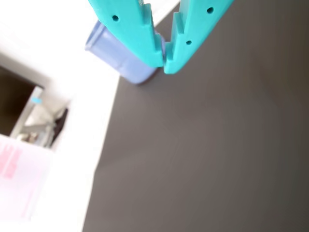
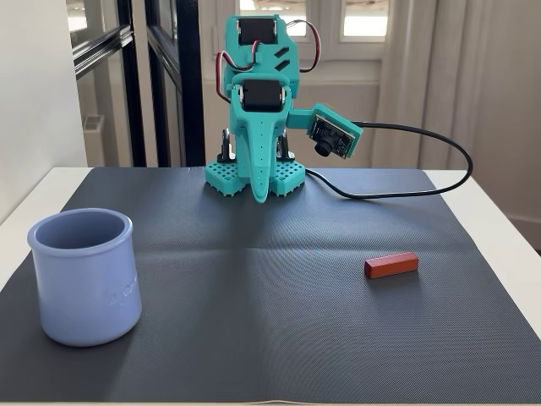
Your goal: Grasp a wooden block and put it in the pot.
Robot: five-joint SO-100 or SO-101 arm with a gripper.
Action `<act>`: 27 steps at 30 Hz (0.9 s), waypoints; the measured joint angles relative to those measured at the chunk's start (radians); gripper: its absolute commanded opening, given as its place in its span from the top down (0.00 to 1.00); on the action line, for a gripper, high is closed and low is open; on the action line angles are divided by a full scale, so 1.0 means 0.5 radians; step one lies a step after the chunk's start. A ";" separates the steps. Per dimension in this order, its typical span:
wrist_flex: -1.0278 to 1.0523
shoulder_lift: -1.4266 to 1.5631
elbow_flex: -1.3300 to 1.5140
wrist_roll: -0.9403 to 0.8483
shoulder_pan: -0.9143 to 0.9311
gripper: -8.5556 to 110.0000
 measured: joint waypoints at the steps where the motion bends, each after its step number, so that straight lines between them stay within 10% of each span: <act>1: 0.000 -0.098 -0.074 0.000 -0.040 0.93; 27: 0.414 -2.056 -1.353 0.558 -1.025 0.93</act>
